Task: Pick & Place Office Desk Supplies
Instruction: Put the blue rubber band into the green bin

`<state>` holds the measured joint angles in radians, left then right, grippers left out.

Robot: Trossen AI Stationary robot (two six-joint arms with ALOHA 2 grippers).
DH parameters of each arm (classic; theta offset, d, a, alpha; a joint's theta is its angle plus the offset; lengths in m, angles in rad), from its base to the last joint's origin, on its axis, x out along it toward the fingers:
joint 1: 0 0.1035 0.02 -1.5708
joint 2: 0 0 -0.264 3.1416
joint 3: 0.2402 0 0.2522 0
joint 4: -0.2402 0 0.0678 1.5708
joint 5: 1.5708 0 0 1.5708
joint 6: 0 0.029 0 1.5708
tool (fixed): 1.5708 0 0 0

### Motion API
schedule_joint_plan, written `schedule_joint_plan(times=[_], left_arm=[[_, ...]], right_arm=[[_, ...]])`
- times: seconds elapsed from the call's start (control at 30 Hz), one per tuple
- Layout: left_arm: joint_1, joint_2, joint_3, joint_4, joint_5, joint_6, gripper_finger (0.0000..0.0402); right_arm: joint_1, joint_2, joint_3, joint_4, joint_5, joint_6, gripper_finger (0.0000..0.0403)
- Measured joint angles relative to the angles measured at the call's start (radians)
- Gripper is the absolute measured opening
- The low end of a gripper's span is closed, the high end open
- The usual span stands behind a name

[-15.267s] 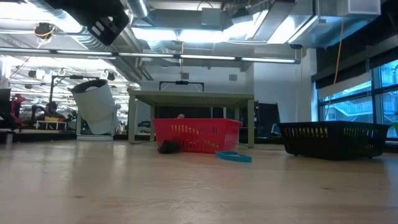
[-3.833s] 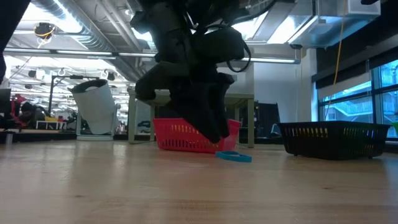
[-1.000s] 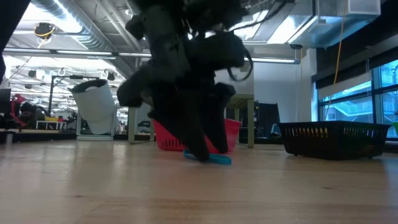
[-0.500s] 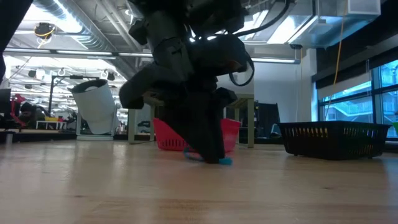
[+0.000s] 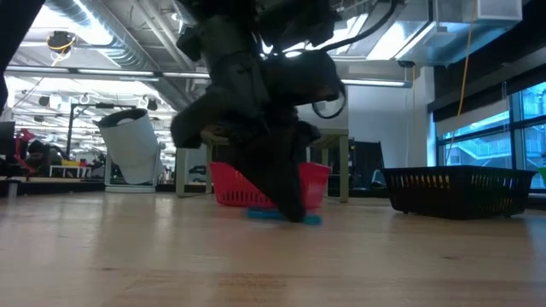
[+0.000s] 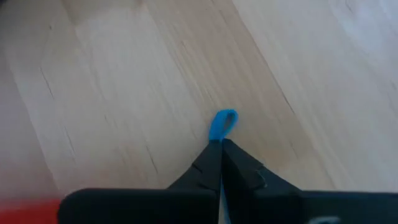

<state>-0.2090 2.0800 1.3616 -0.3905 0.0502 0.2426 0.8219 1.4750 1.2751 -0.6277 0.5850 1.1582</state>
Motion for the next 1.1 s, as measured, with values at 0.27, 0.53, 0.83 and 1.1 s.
schedule_joint_plan(times=[0.27,0.53,0.83,1.1], left_arm=[[-0.015,-0.079,-0.005,-0.064,0.100,-0.083,0.0002],[-0.033,-0.133,-0.004,-0.037,0.101,-0.144,0.0002],[-0.033,-0.250,-0.003,-0.041,0.099,-0.162,0.0002],[-0.038,-0.338,-0.002,-0.061,0.098,-0.197,0.0002]], right_arm=[[0.000,0.003,0.000,0.000,0.043,-0.042,0.0103],[-0.001,0.005,0.000,0.007,0.070,-0.068,0.0103],[-0.019,0.142,0.000,0.055,0.066,-0.179,0.0103],[-0.049,0.211,0.000,0.243,0.104,-0.305,0.0104]])
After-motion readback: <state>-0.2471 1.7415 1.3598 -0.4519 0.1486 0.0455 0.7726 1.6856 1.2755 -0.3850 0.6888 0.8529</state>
